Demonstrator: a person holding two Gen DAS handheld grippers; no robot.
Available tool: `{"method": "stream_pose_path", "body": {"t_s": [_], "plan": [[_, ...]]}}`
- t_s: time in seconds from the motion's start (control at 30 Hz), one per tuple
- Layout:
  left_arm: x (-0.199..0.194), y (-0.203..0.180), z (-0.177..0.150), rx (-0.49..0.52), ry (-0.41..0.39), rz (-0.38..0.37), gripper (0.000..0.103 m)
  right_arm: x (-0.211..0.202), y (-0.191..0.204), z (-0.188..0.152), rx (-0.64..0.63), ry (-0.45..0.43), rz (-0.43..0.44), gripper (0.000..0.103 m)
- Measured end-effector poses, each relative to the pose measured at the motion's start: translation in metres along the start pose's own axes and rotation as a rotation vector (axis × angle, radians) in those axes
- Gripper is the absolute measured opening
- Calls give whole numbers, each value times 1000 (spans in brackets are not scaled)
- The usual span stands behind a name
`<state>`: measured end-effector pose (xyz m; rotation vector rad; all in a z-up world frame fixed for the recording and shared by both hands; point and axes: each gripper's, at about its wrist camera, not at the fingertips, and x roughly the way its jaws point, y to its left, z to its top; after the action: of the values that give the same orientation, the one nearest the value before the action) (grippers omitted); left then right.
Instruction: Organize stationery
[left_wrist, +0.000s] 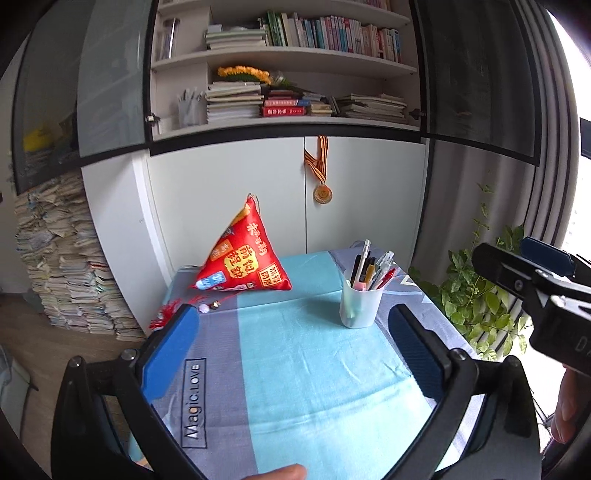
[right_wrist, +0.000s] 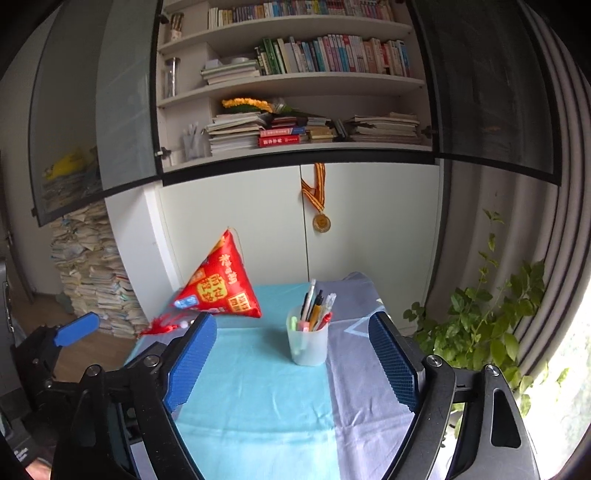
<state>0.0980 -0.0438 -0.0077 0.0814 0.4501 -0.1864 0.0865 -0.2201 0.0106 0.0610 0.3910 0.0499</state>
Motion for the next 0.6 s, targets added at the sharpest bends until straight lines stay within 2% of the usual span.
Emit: {"method": "stream_pose_path", "body": {"t_s": [0.17, 0.23, 0.4, 0.6], "plan": [[-34, -7, -5, 23, -33, 31, 102, -31, 6, -11, -24, -29, -5, 86], [-46, -7, -6, 18, -48, 38, 102, -44, 8, -14, -39, -52, -2, 94], [-75, -11, -8, 13, -85, 56, 102, -79, 19, -19, -92, -118, -29, 95], [-100, -17, -11, 17, -131, 76, 102, -104, 15, -22, -45, -132, 41, 95]]}}
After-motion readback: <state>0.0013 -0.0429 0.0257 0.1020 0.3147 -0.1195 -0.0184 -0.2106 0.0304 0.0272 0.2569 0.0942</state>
